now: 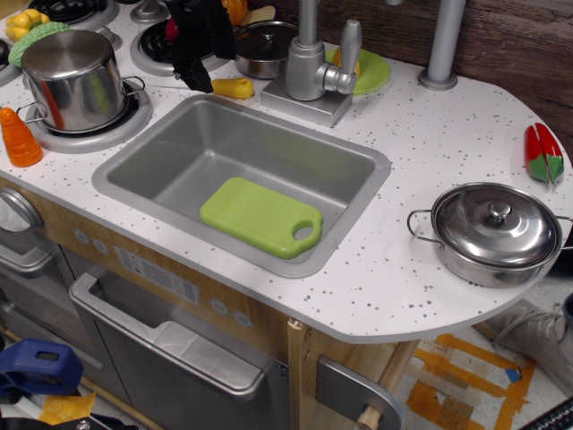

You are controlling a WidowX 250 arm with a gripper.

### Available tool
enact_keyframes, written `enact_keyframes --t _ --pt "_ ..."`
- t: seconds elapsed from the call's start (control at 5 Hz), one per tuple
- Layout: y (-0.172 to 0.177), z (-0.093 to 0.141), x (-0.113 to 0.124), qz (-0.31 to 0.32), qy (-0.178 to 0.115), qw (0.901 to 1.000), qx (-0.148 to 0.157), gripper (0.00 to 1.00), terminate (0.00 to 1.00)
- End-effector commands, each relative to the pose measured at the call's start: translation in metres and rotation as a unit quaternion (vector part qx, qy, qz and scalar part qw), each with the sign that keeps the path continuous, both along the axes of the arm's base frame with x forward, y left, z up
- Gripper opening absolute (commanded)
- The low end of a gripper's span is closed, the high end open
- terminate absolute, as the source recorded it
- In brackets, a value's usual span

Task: Put knife on cutting board

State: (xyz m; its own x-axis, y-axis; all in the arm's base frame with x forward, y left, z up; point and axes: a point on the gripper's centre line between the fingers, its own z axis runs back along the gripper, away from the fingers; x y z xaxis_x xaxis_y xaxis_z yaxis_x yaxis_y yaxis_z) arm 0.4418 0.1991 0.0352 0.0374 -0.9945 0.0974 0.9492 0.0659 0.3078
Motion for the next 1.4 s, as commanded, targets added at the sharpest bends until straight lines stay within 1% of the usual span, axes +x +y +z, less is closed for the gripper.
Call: enact_keyframes --t 0.0,0.4,0.6,0.8,1.2 --pt "0.000 0.000 0.000 0.000 0.000 1.0000 0.000 1.00 0.00" --pt "0.000 0.022 0.010 0.012 -0.015 0.9996 0.020 1.00 0.00" --pt "0.001 0.026 0.016 0.007 -0.020 0.9995 0.024 1.00 0.00" --pt "0.002 0.019 0.023 -0.004 -0.021 0.9997 0.013 1.00 0.00" --pt "0.005 0.004 0.029 -0.014 0.000 0.9995 -0.027 1.00 0.00"
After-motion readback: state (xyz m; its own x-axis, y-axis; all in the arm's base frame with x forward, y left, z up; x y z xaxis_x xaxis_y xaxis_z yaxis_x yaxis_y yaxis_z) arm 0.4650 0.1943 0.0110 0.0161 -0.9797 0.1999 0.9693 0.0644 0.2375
